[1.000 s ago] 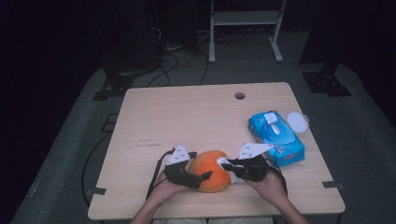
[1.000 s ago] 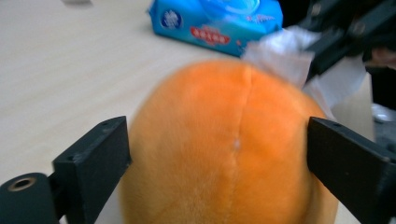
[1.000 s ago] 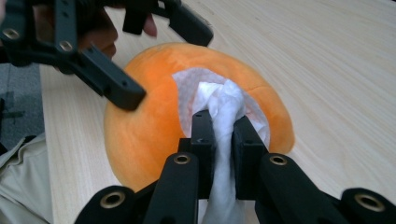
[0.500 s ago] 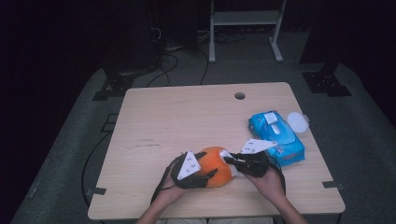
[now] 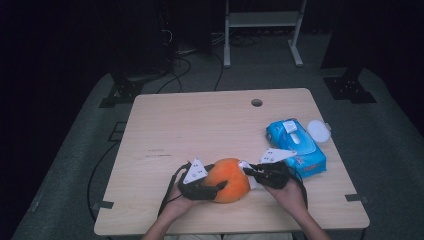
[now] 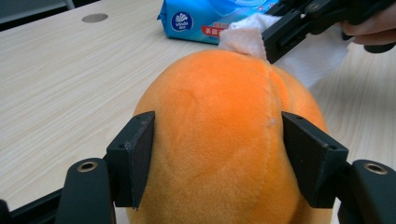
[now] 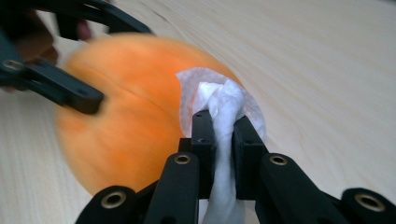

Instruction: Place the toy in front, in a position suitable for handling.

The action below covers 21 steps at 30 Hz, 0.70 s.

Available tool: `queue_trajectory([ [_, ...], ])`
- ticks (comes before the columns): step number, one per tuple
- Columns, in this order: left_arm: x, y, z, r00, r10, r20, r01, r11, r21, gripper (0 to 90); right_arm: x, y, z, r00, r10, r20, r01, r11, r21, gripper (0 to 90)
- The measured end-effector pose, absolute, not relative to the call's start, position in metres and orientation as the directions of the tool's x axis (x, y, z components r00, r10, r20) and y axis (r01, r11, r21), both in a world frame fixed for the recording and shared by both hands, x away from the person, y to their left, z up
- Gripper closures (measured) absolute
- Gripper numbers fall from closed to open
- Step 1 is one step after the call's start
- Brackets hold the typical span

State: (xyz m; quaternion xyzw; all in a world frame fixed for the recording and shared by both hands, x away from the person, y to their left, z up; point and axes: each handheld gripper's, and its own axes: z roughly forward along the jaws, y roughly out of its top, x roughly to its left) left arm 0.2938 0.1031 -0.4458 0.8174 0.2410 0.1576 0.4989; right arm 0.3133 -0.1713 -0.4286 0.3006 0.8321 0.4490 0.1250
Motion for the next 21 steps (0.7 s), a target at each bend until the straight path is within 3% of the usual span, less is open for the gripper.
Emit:
queue_trajectory([
  [4,0.294,0.103,-0.448,0.834,0.552,0.014,0.235,-0.379,0.895,30.7,0.307,-0.173,-0.417,-0.804,0.587,0.095,0.363,0.359,0.860,81.0],
  [7,0.293,0.102,-0.447,0.832,0.554,0.021,0.233,-0.383,0.894,30.7,0.298,-0.156,-0.410,-0.836,0.549,0.028,0.295,0.404,0.866,81.0],
  [11,0.290,0.097,-0.448,0.832,0.552,0.054,0.209,-0.402,0.892,30.7,0.317,-0.172,-0.435,-0.789,0.604,0.112,0.415,0.390,0.822,81.0],
  [14,0.291,0.097,-0.449,0.835,0.547,0.054,0.202,-0.396,0.896,30.9,0.306,-0.172,-0.417,-0.803,0.589,0.093,0.367,0.365,0.856,81.0],
  [16,0.291,0.098,-0.449,0.839,0.542,0.054,0.201,-0.399,0.895,31.6,0.300,-0.161,-0.411,-0.825,0.564,0.030,0.308,0.406,0.861,81.0],
  [21,0.291,0.103,-0.449,0.841,0.537,0.062,0.199,-0.414,0.888,32.8,0.321,-0.177,-0.438,-0.764,0.637,0.104,0.440,0.397,0.806,81.1],
])
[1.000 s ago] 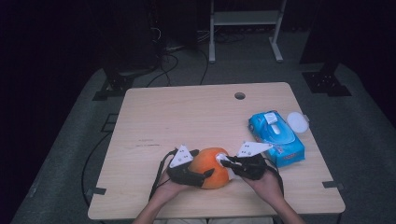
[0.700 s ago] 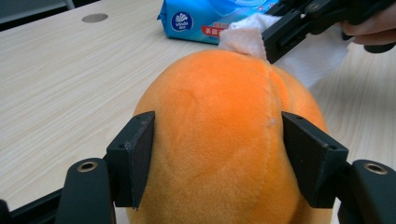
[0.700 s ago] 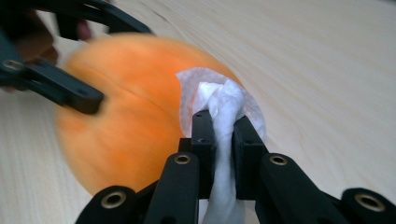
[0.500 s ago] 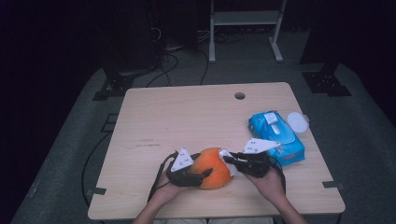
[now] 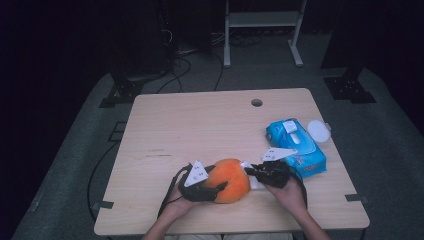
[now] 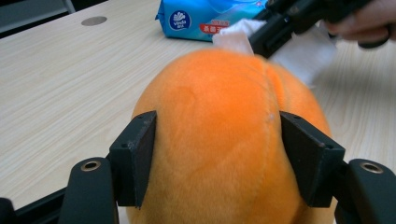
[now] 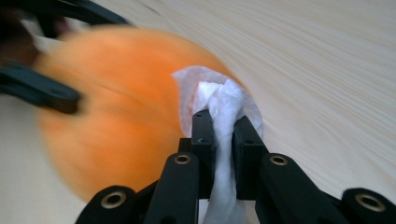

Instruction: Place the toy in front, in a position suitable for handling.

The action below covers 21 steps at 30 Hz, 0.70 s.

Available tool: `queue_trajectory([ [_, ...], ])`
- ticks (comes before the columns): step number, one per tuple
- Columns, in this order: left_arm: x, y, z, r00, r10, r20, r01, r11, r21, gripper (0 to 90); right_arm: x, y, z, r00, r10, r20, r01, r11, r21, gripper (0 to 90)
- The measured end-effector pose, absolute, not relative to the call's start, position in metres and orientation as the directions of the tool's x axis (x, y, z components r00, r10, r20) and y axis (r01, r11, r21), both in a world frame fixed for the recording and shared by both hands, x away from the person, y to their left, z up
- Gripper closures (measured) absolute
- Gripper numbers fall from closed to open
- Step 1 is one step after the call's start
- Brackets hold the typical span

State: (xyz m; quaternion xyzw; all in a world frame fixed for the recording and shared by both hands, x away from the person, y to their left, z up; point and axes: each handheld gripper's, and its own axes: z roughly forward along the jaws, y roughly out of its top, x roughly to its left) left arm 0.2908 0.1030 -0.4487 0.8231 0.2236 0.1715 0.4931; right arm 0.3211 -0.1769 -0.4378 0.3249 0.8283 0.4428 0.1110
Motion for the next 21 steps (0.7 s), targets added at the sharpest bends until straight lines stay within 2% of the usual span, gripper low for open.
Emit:
queue_trajectory([
  [2,0.292,0.107,-0.449,0.844,0.533,0.052,0.206,-0.412,0.888,33.0,0.317,-0.180,-0.432,-0.766,0.630,0.123,0.437,0.371,0.820,81.1],
  [5,0.295,0.111,-0.450,0.845,0.535,0.031,0.223,-0.403,0.887,33.2,0.303,-0.165,-0.420,-0.811,0.581,0.061,0.355,0.408,0.841,81.0],
  [7,0.296,0.113,-0.451,0.845,0.534,0.031,0.224,-0.406,0.886,33.3,0.302,-0.159,-0.423,-0.823,0.567,0.031,0.332,0.437,0.836,81.0],
  [11,0.297,0.114,-0.451,0.847,0.531,0.028,0.225,-0.406,0.886,33.5,0.314,-0.176,-0.436,-0.776,0.625,0.083,0.427,0.423,0.799,81.0],
  [13,0.297,0.114,-0.452,0.847,0.532,0.020,0.230,-0.399,0.888,33.5,0.309,-0.178,-0.426,-0.785,0.610,0.103,0.408,0.386,0.827,81.0],
  [17,0.297,0.113,-0.452,0.847,0.531,0.023,0.227,-0.400,0.888,33.5,0.296,-0.159,-0.408,-0.835,0.548,0.046,0.308,0.396,0.865,80.9],
  [19,0.297,0.113,-0.452,0.848,0.530,0.022,0.227,-0.400,0.888,33.5,0.297,-0.153,-0.416,-0.840,0.542,0.025,0.310,0.442,0.842,80.9],
  [21,0.296,0.111,-0.451,0.846,0.533,0.029,0.223,-0.403,0.888,33.5,0.305,-0.158,-0.428,-0.825,0.561,0.067,0.358,0.428,0.830,80.9],
])
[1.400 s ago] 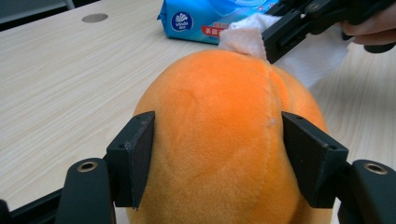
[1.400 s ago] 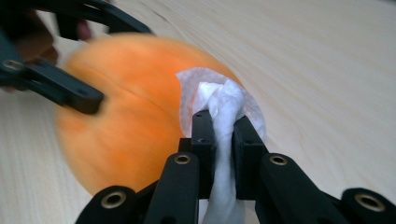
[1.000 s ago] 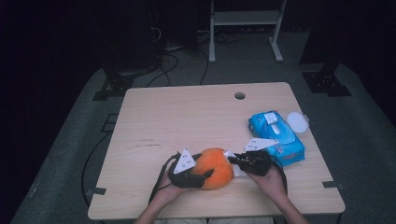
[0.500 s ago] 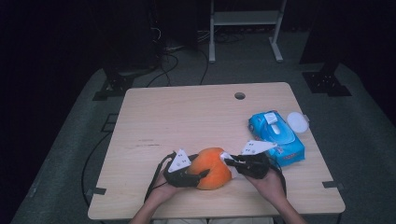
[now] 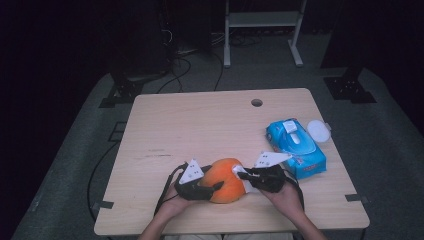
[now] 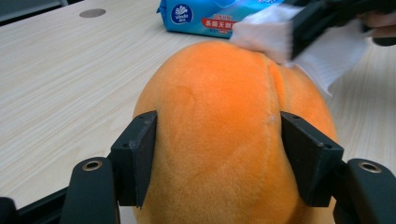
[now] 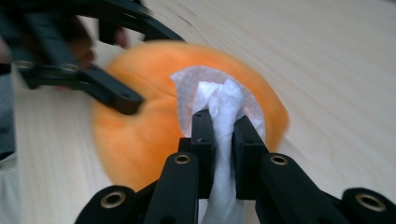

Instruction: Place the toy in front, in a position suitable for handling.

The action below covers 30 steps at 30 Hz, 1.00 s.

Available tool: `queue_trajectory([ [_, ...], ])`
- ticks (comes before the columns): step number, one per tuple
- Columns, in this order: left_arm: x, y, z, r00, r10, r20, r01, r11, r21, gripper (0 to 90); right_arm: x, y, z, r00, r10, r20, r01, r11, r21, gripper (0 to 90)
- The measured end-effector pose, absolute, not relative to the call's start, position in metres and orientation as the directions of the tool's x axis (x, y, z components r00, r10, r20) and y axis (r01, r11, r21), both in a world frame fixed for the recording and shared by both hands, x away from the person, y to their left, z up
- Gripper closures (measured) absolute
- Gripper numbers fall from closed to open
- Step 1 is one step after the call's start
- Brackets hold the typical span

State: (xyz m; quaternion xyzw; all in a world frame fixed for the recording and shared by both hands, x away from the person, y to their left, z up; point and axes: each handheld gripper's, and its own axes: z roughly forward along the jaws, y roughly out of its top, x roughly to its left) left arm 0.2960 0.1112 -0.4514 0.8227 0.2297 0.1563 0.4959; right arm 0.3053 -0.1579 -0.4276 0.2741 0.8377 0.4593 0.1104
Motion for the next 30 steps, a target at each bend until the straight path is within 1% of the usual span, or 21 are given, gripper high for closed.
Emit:
queue_trajectory([
  [2,0.295,0.111,-0.451,0.850,0.526,0.041,0.213,-0.413,0.886,33.5,0.310,-0.165,-0.427,-0.797,0.602,0.049,0.380,0.436,0.816,80.9],
  [3,0.295,0.110,-0.451,0.850,0.526,0.045,0.209,-0.413,0.887,33.5,0.309,-0.167,-0.424,-0.793,0.606,0.062,0.383,0.417,0.824,80.9],
  [4,0.294,0.109,-0.451,0.852,0.520,0.052,0.200,-0.416,0.887,33.5,0.306,-0.167,-0.420,-0.799,0.597,0.073,0.373,0.396,0.839,80.9],
  [7,0.292,0.104,-0.450,0.853,0.516,0.075,0.180,-0.428,0.886,33.5,0.300,-0.153,-0.411,-0.824,0.566,0.014,0.309,0.430,0.848,80.9],
  [9,0.291,0.103,-0.450,0.853,0.517,0.076,0.179,-0.427,0.886,33.4,0.302,-0.149,-0.417,-0.829,0.559,0.014,0.313,0.444,0.839,80.9],
  [11,0.292,0.104,-0.447,0.860,0.507,0.052,0.189,-0.412,0.891,31.5,0.305,-0.151,-0.422,-0.827,0.560,0.046,0.337,0.429,0.838,80.9],
  [12,0.293,0.105,-0.445,0.863,0.505,0.029,0.200,-0.394,0.897,27.7,0.304,-0.153,-0.422,-0.828,0.559,0.053,0.341,0.427,0.838,81.0],
  [14,0.294,0.107,-0.442,0.856,0.516,-0.020,0.233,-0.352,0.907,16.9,0.302,-0.155,-0.424,-0.827,0.560,0.050,0.342,0.430,0.836,81.0],
  [16,0.297,0.108,-0.443,0.844,0.536,-0.040,0.265,-0.351,0.898,9.0,0.300,-0.158,-0.427,-0.822,0.567,0.052,0.349,0.428,0.834,81.0],
  [18,0.300,0.108,-0.447,0.842,0.530,-0.102,0.316,-0.331,0.889,10.1,0.301,-0.161,-0.427,-0.823,0.564,0.071,0.360,0.421,0.832,81.0],
  [19,0.299,0.107,-0.448,0.840,0.534,-0.098,0.315,-0.331,0.890,17.9,0.302,-0.161,-0.426,-0.820,0.567,0.072,0.364,0.421,0.831,81.0],
  [21,0.295,0.105,-0.445,0.837,0.546,-0.041,0.271,-0.348,0.897,29.7,0.299,-0.159,-0.419,-0.817,0.576,0.034,0.340,0.432,0.835,81.0],
  [23,0.291,0.101,-0.437,0.835,0.549,0.022,0.212,-0.357,0.910,40.5,0.294,-0.156,-0.408,-0.828,0.560,0.023,0.297,0.405,0.865,81.1],
  [25,0.283,0.093,-0.431,0.829,0.542,0.137,0.117,-0.408,0.906,41.8,0.292,-0.152,-0.401,-0.835,0.550,-0.003,0.259,0.398,0.880,81.0],
  [26,0.281,0.091,-0.431,0.830,0.533,0.163,0.095,-0.423,0.901,41.7,0.292,-0.150,-0.399,-0.841,0.541,-0.006,0.247,0.393,0.886,81.0],
  [27,0.280,0.089,-0.432,0.835,0.525,0.165,0.097,-0.436,0.895,40.0,0.292,-0.150,-0.400,-0.844,0.537,-0.009,0.244,0.398,0.884,81.1],
  [28,0.280,0.090,-0.435,0.836,0.527,0.153,0.107,-0.431,0.896,36.4,0.295,-0.150,-0.405,-0.848,0.531,0.001,0.255,0.406,0.878,81.1],
  [30,0.286,0.095,-0.440,0.838,0.536,0.106,0.145,-0.405,0.903,22.8,0.300,-0.155,-0.418,-0.842,0.539,0.033,0.294,0.405,0.866,81.2],
])
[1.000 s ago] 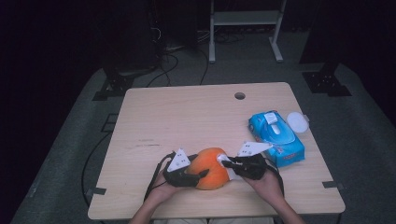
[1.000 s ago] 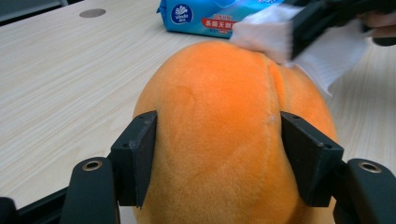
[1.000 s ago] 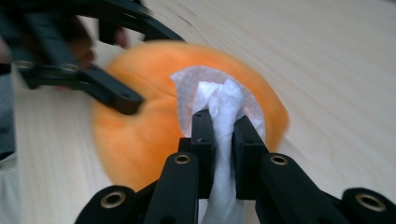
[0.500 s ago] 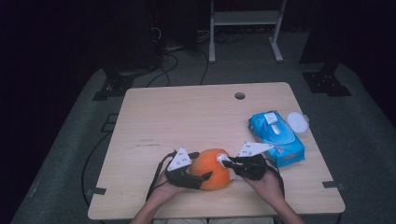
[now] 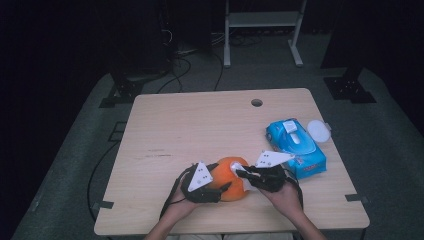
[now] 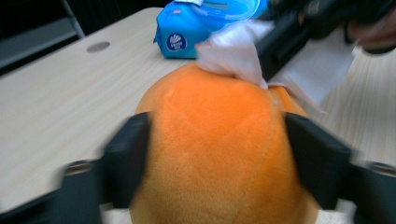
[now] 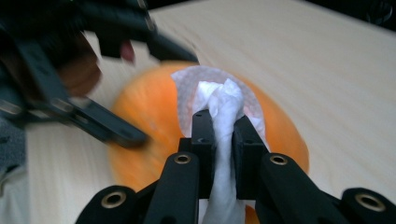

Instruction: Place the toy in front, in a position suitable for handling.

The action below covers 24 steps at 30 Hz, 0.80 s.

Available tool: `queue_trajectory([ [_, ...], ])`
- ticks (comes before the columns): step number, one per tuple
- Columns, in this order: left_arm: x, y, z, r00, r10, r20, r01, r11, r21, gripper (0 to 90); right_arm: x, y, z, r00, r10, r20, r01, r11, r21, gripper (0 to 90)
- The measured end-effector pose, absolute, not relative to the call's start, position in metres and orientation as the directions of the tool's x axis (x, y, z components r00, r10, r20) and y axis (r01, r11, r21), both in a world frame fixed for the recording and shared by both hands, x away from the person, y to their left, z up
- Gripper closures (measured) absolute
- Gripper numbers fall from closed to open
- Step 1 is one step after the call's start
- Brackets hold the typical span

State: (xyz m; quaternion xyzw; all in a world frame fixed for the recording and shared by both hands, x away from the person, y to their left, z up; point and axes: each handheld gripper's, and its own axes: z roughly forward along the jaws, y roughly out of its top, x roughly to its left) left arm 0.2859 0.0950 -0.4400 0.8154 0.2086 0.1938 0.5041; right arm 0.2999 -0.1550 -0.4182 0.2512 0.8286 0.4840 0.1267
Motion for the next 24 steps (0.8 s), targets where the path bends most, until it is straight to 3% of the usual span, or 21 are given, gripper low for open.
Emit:
queue_trajectory([
  [2,0.294,0.101,-0.442,0.822,0.569,0.023,0.227,-0.364,0.903,10.2,0.303,-0.160,-0.425,-0.831,0.555,0.044,0.315,0.404,0.859,81.2],
  [3,0.298,0.103,-0.443,0.820,0.572,-0.023,0.266,-0.346,0.900,8.6,0.304,-0.161,-0.424,-0.828,0.558,0.053,0.323,0.397,0.859,81.2],
  [4,0.300,0.105,-0.445,0.823,0.565,-0.054,0.290,-0.337,0.896,10.3,0.304,-0.161,-0.422,-0.826,0.562,0.045,0.321,0.403,0.857,81.2],
  [5,0.299,0.105,-0.446,0.819,0.572,-0.055,0.291,-0.331,0.897,20.5,0.303,-0.160,-0.420,-0.824,0.565,0.038,0.318,0.408,0.856,81.2],
  [9,0.288,0.095,-0.435,0.818,0.571,0.071,0.184,-0.376,0.908,35.5,0.287,-0.142,-0.405,-0.845,0.531,-0.055,0.218,0.438,0.872,81.1],
  [12,0.280,0.091,-0.430,0.812,0.561,0.159,0.113,-0.419,0.901,38.5,0.282,-0.137,-0.397,-0.849,0.521,-0.088,0.182,0.444,0.878,81.1],
  [14,0.281,0.092,-0.433,0.821,0.552,0.147,0.123,-0.422,0.898,37.8,0.287,-0.144,-0.401,-0.850,0.523,-0.056,0.209,0.434,0.877,81.2],
  [22,0.295,0.102,-0.441,0.812,0.584,0.002,0.253,-0.355,0.900,8.0,0.294,-0.154,-0.418,-0.842,0.539,-0.016,0.270,0.448,0.852,81.2],
  [24,0.300,0.105,-0.444,0.807,0.588,-0.055,0.299,-0.326,0.897,5.6,0.295,-0.154,-0.418,-0.844,0.536,-0.016,0.267,0.447,0.854,81.3],
])
